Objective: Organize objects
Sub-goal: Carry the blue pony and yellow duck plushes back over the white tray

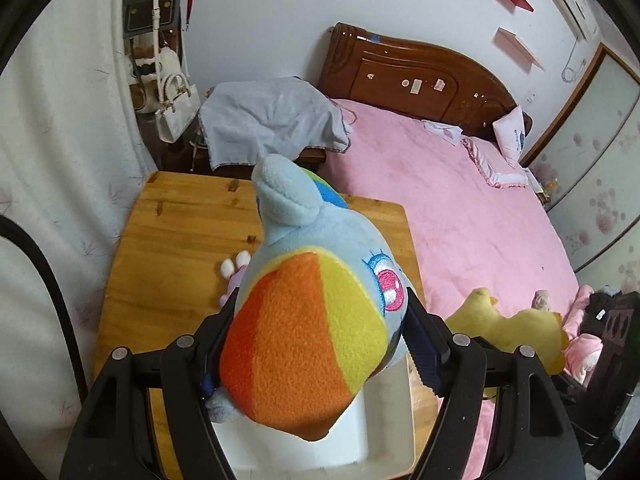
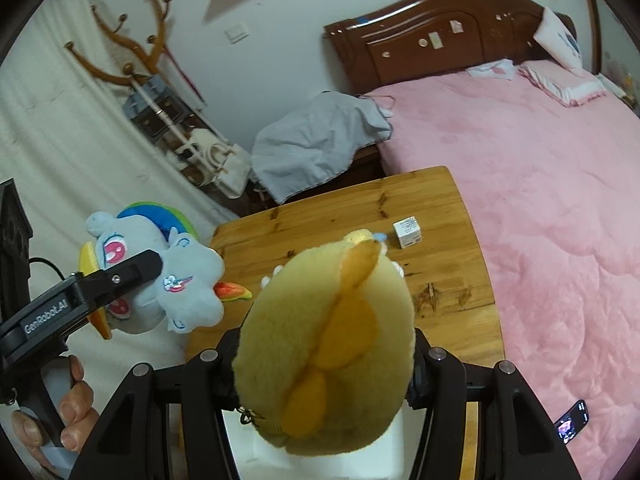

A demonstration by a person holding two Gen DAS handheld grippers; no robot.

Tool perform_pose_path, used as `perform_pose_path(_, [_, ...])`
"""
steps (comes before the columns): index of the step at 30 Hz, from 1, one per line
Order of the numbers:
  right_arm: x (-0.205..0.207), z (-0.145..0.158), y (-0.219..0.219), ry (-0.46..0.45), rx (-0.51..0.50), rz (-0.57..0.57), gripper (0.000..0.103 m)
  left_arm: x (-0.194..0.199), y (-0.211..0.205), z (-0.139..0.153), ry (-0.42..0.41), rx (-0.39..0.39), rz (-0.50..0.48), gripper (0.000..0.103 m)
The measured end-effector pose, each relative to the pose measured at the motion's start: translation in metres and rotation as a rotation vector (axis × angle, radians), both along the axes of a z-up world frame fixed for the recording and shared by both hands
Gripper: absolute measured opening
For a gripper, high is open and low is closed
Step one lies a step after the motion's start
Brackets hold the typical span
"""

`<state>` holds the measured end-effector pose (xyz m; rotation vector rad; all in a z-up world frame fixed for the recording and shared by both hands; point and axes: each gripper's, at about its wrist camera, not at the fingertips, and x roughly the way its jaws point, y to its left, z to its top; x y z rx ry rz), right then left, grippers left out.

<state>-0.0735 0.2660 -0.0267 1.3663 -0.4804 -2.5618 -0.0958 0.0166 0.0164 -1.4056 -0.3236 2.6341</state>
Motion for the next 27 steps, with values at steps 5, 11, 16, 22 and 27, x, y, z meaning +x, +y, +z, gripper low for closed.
perform_pose_path(5, [0.022,0.003,-0.003,0.004,0.026,0.029,0.057,0.026,0.001,0.001,-0.010,-0.036,0.007,0.077])
perform_pose_path(11, [0.041,-0.005,-0.009,-0.020,0.062,0.067,0.057,0.049,0.003,-0.011,-0.036,-0.086,0.025,0.077])
perform_pose_path(16, [0.049,-0.011,-0.012,-0.044,0.086,0.082,0.057,0.064,0.006,-0.022,-0.054,-0.126,0.028,0.077])
perform_pose_path(22, [0.055,-0.017,-0.018,-0.056,0.130,0.096,0.057,0.072,0.015,-0.035,-0.069,-0.189,0.027,0.077])
perform_pose_path(27, [0.058,-0.019,-0.020,-0.062,0.162,0.105,0.058,0.074,0.017,-0.048,-0.100,-0.207,0.019,0.077])
